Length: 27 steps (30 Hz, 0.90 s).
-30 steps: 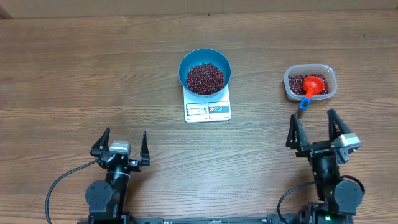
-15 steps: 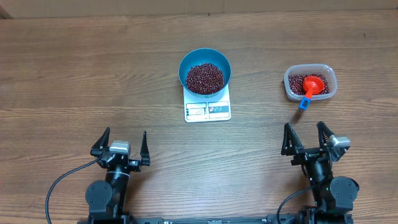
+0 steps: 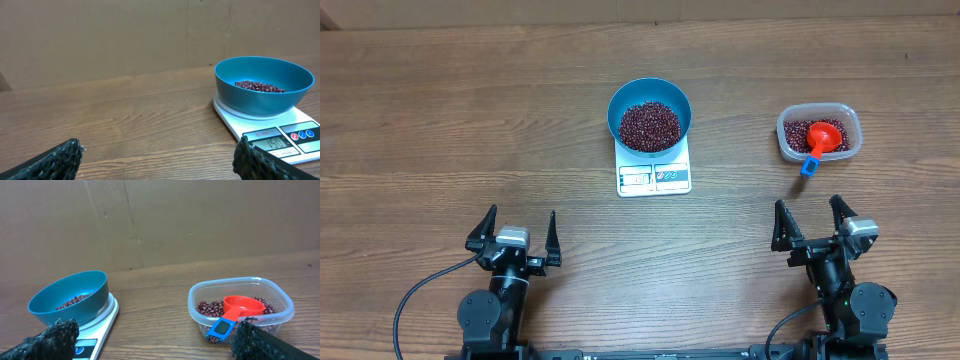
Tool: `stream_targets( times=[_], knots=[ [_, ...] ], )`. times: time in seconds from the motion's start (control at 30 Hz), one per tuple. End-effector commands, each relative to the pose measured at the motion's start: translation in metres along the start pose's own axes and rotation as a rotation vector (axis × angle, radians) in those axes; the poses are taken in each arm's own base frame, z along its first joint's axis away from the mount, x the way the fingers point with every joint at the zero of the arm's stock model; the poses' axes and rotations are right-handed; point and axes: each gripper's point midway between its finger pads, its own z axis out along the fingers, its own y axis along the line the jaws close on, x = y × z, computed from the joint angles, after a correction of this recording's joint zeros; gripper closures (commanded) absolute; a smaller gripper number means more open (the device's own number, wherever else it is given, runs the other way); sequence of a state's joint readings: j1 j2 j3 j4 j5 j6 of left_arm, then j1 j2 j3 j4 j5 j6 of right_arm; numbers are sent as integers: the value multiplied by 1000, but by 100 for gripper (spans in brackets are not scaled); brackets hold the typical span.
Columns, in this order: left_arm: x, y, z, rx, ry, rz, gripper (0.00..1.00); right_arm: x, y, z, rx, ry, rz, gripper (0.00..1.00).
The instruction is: Scoop item into bowl and weigh 150g on scale
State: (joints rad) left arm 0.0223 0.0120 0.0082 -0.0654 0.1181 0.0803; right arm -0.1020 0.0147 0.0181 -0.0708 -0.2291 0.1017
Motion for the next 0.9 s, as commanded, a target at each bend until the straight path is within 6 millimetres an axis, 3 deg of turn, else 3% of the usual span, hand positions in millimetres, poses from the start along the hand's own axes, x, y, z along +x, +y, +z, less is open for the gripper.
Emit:
stream_targets(
  times=[0.0, 0.87],
  knots=[
    [1, 3, 0, -18, 0, -6, 0, 3, 2, 0, -9, -1, -29, 0],
    [1, 4, 0, -18, 0, -6, 0, 1, 0, 0, 1, -7, -26, 0]
  ],
)
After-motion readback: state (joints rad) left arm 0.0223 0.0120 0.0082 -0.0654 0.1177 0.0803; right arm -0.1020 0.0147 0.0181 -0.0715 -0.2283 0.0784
